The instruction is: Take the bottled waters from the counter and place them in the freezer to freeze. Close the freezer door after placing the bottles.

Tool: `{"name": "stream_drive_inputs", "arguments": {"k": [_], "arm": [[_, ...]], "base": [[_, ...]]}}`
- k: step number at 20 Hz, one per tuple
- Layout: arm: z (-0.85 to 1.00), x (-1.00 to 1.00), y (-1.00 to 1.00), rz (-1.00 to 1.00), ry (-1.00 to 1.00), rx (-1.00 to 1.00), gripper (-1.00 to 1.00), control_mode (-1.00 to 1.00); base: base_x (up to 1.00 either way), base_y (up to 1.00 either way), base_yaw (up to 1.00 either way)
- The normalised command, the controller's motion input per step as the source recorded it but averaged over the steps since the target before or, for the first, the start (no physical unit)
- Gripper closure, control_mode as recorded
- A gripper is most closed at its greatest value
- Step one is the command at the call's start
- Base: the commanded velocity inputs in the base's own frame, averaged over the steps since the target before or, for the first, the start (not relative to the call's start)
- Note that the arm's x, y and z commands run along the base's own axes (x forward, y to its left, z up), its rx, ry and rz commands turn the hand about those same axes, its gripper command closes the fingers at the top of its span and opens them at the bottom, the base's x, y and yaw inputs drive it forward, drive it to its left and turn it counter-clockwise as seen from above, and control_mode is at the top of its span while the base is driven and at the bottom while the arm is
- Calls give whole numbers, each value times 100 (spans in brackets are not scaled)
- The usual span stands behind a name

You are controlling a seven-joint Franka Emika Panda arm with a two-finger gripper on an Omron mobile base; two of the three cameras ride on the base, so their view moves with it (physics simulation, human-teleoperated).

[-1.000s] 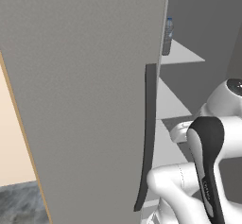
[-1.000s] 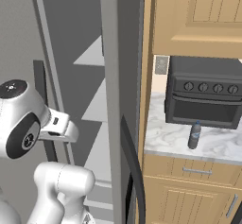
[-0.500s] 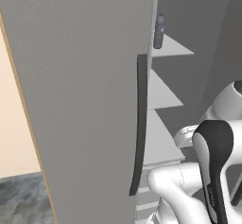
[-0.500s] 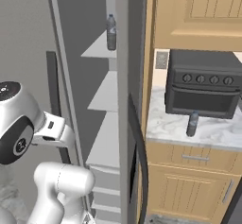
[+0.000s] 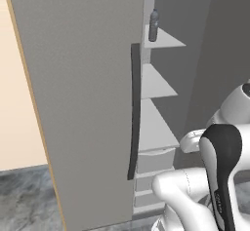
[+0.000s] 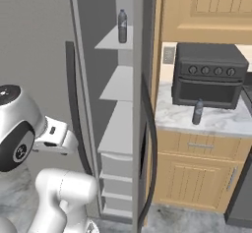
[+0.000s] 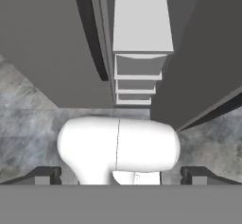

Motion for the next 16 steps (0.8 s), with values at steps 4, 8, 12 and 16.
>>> {"name": "stream_drive_inputs", "arguments": {"k": [4, 8, 12, 16], "arm": [[0, 0, 0, 0, 0, 0, -100, 100], [0, 0, 0, 0, 0, 0, -100, 100], [0, 0, 0, 0, 0, 0, -100, 100], [0, 0, 0, 0, 0, 0, -100, 100]], "base": [[-50, 0, 0], [-48, -6, 0], [-38, -23, 0], [-9, -39, 0]]}}
